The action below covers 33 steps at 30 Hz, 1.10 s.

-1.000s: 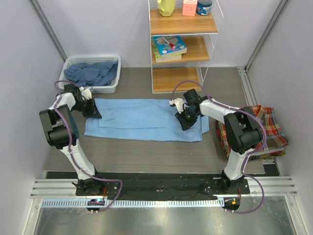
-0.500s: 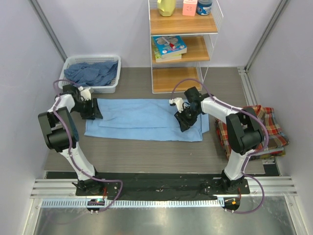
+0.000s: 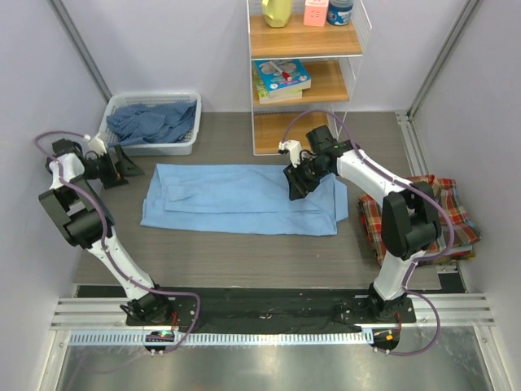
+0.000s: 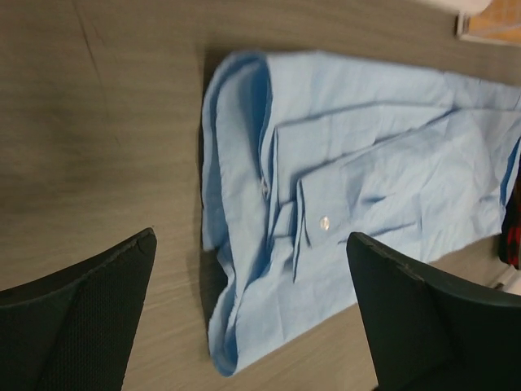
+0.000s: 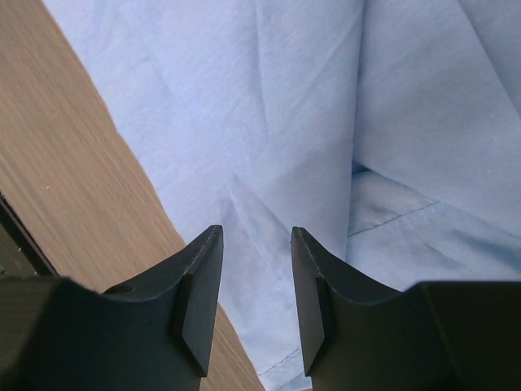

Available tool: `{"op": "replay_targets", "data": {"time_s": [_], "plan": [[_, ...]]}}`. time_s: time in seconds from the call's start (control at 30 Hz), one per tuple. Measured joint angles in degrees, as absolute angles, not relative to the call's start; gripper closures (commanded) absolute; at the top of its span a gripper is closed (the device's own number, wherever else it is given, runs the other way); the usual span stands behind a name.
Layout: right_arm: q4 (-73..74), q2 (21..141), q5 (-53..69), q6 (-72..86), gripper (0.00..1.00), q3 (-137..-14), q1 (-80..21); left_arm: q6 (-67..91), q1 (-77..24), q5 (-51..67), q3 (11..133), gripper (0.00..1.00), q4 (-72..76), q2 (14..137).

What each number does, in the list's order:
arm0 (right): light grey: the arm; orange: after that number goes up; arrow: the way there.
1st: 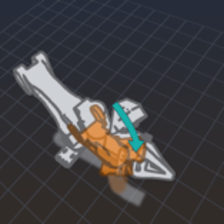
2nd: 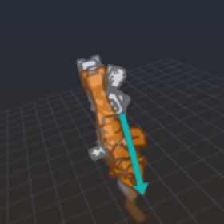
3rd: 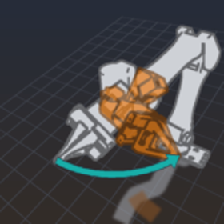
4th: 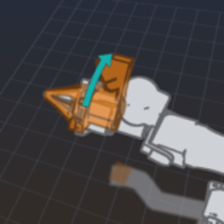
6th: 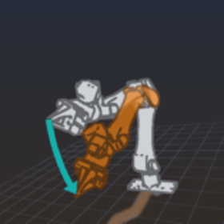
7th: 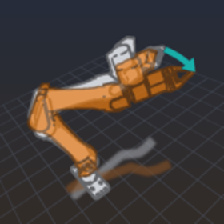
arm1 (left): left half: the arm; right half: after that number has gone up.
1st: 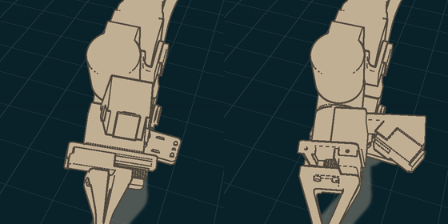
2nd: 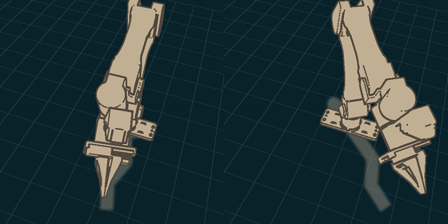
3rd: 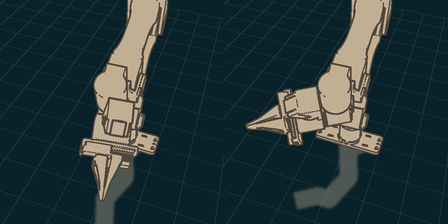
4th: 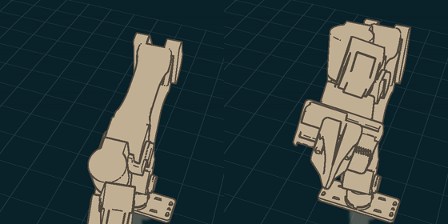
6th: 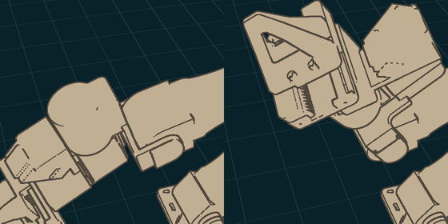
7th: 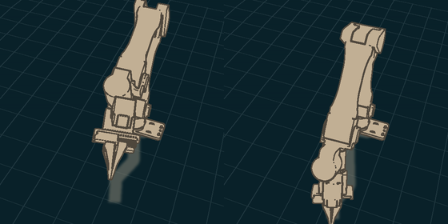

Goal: Fold and stack the long sleeve shirts
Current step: Fold the shirt

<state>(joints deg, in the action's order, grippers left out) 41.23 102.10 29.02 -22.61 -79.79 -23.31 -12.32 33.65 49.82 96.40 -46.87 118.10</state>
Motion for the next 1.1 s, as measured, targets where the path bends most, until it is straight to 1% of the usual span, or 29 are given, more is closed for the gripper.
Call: {"op": "replay_targets", "data": {"time_s": [0.07, 0.2, 0.23, 0.37, 0.47, 0.67, 0.77, 0.8, 0.9, 0.93, 1.0, 1.03, 1.07, 1.1], "plan": [[40.3, 103.5, 28.3, -21.8, 0.55, -80.3, -23.4, -13.9, 33.5, 48.6, 92.4, 0.0, -48.7, 118.2], [39.0, 106.6, 26.8, -20.8, 0.55, -80.8, -23.4, -17.0, 32.3, 47.5, 89.9, 0.0, -52.0, 120.2], [38.7, 107.3, 26.5, -20.6, 0.55, -80.9, -23.4, -17.4, 32.1, 47.3, 89.4, 0.02, -52.0, 120.8], [38.3, 108.3, 25.8, -20.3, 0.55, -80.9, -23.4, -18.2, 31.4, 48.2, 88.4, 0.16, -52.6, 121.9], [38.0, 108.3, 25.5, -20.1, 0.56, -81.1, -23.4, -18.1, 31.2, 49.1, 88.7, 0.21, -52.6, 123.0], [37.7, 108.3, 24.5, -20.2, 0.56, -81.1, -23.4, -17.7, 28.9, 51.7, 89.8, 0.24, -54.1, 124.9], [37.7, 108.3, 23.9, -20.3, 0.56, -81.1, -23.4, -16.8, 26.8, 52.5, 89.8, 0.29, -54.3, 125.4], [37.6, 108.3, 23.7, -20.4, 0.56, -81.0, -23.4, -16.5, 26.4, 52.9, 89.8, 0.3, -54.3, 125.6], [37.4, 108.3, 23.2, -20.5, 0.56, -80.8, -23.4, -15.4, 25.6, 53.9, 89.8, 0.39, -54.5, 126.4], [37.3, 108.3, 23.2, -20.5, 0.57, -80.8, -23.4, -15.2, 25.5, 54.0, 89.8, 0.46, -54.5, 126.5], [37.3, 108.3, 23.0, -20.6, 0.57, -80.7, -23.4, -15.4, 25.2, 53.6, 89.2, 0.52, -54.0, 126.6], [37.3, 108.3, 23.0, -20.6, 0.57, -80.7, -23.4, -15.2, 25.3, 53.6, 89.0, 0.63, -53.8, 126.6], [37.3, 108.3, 23.0, -20.6, 0.58, -80.7, -23.4, -15.2, 25.2, 53.5, 88.6, 0.69, -53.6, 126.6], [37.3, 108.3, 22.9, -20.7, 0.58, -80.6, -23.4, -15.4, 25.2, 53.0, 88.2, 0.72, -53.5, 126.6]]}}
